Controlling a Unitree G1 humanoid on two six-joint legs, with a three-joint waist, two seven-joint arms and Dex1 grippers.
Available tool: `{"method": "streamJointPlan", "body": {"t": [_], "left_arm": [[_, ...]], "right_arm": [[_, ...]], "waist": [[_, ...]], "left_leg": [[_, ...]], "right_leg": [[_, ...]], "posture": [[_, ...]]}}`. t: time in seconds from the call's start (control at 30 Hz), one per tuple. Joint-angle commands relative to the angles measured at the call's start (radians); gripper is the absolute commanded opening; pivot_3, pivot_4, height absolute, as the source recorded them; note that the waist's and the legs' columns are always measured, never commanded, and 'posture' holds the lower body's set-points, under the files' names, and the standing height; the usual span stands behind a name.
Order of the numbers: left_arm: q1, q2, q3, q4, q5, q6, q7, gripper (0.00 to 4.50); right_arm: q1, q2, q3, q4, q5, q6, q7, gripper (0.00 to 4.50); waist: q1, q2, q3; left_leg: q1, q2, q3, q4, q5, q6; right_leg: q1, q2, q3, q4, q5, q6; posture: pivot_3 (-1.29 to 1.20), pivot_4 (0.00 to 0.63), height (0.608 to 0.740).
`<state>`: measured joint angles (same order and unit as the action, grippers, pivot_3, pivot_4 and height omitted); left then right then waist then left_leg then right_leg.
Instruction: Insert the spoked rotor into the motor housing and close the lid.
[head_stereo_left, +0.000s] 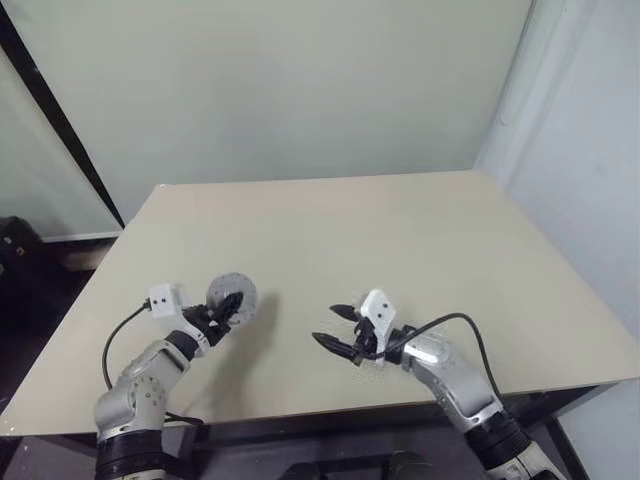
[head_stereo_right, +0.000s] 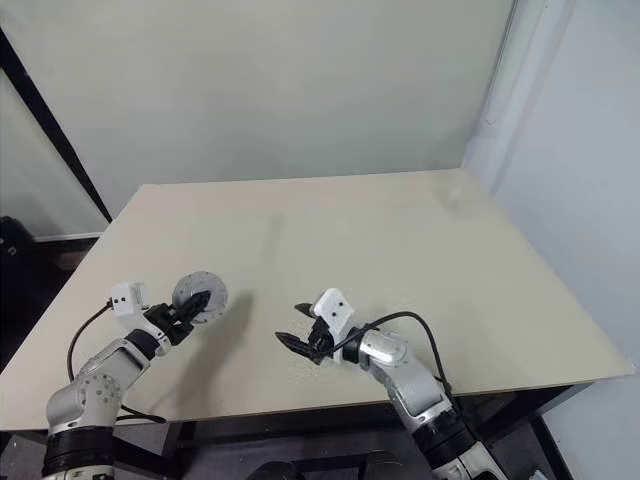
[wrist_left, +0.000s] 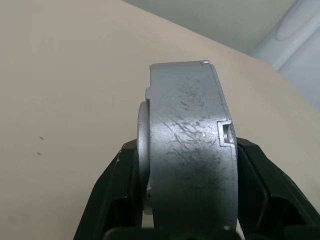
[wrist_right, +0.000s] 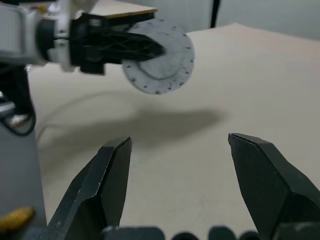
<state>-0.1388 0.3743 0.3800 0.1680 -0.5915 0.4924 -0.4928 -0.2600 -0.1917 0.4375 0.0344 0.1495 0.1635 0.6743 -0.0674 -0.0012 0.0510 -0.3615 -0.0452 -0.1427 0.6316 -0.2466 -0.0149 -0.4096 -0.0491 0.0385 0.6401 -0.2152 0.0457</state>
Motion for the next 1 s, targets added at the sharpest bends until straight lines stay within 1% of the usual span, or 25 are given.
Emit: {"method": "streamJointPlan", "body": {"t": [0.03,0.33,0.8,0.87,0.9,1.0], "left_arm": [[-0.048,0.007,0.030,0.005,0.026,-0.081,0.024,1.98],[-0.054,0.001,0.020,0.077,0.061,-0.107,0.069,1.98],[-0.067,0.011,0.017,0.191,0.131,-0.157,0.118,1.98],[-0.064,0.013,0.014,0.195,0.136,-0.157,0.120,2.69],[-0.063,0.015,0.012,0.197,0.142,-0.160,0.126,2.90],[-0.063,0.017,0.013,0.206,0.159,-0.172,0.141,3.93]], "right_arm": [[-0.008,0.003,0.001,-0.004,-0.027,-0.048,0.012,3.36],[-0.006,0.004,-0.003,0.000,-0.047,-0.049,0.013,3.36],[-0.002,0.008,-0.005,0.000,-0.073,-0.037,0.006,3.36],[-0.003,0.010,-0.005,0.002,-0.076,-0.037,0.005,3.36],[-0.003,0.011,-0.005,0.004,-0.077,-0.037,0.005,3.36],[-0.005,0.011,-0.003,0.006,-0.083,-0.039,0.003,3.36]], "waist": [[0.003,-0.002,0.000],[0.023,-0.006,0.000],[0.023,-0.007,0.000],[0.022,-0.007,0.000],[0.022,-0.007,0.000],[0.022,-0.007,0.000]], "left_leg": [[0.000,0.000,0.000,0.000,0.000,0.000],[0.000,0.000,-0.001,0.000,0.000,0.000],[0.002,0.000,-0.001,0.002,0.000,0.000],[0.002,0.000,-0.001,0.003,0.001,-0.001],[0.002,0.001,-0.001,0.003,0.001,-0.001],[0.002,0.001,-0.001,0.003,0.001,-0.001]], "right_leg": [[0.000,0.000,0.000,0.000,0.000,0.000],[0.001,0.000,-0.001,0.000,0.000,0.000],[0.002,0.000,-0.001,0.002,0.001,-0.001],[0.002,0.000,-0.001,0.002,0.001,-0.001],[0.002,0.001,-0.001,0.002,0.001,-0.001],[0.003,0.001,-0.001,0.002,0.001,-0.002]], "posture": [[0.00,0.000,0.740],[0.00,0.000,0.740],[0.00,0.000,0.740],[0.00,0.000,0.740],[0.00,0.000,0.740],[0.00,0.000,0.740]]}}
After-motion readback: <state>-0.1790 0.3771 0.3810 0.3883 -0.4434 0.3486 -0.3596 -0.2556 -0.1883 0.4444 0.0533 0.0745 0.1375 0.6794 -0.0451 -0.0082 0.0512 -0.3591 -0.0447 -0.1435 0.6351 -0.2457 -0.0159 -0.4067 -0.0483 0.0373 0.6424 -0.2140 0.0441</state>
